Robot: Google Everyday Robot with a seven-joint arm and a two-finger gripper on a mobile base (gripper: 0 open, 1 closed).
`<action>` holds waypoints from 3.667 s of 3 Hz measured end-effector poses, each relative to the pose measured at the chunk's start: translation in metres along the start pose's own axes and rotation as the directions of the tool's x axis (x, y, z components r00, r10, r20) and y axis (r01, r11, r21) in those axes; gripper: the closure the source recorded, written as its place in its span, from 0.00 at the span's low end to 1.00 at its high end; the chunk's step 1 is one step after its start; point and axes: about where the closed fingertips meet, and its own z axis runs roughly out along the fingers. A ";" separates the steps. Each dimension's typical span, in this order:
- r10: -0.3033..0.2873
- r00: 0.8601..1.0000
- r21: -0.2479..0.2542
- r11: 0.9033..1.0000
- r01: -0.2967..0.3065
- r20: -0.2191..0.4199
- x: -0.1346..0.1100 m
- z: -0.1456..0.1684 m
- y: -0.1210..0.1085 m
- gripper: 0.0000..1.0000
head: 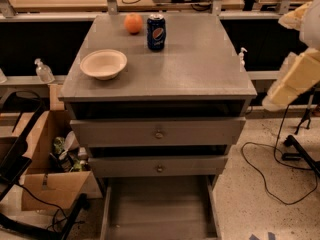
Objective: Place pepsi can into bottom drawer
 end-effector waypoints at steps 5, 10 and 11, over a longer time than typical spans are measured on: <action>0.146 0.739 0.086 0.960 -0.267 0.657 -0.083 0.040 -0.054 0.00; 0.305 0.570 0.009 0.876 -0.482 0.763 -0.159 0.198 -0.164 0.00; 0.298 0.587 0.011 0.886 -0.463 0.753 -0.173 0.216 -0.168 0.00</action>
Offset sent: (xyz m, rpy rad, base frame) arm 0.1492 -0.0167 0.0637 0.8360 -0.7051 -0.2255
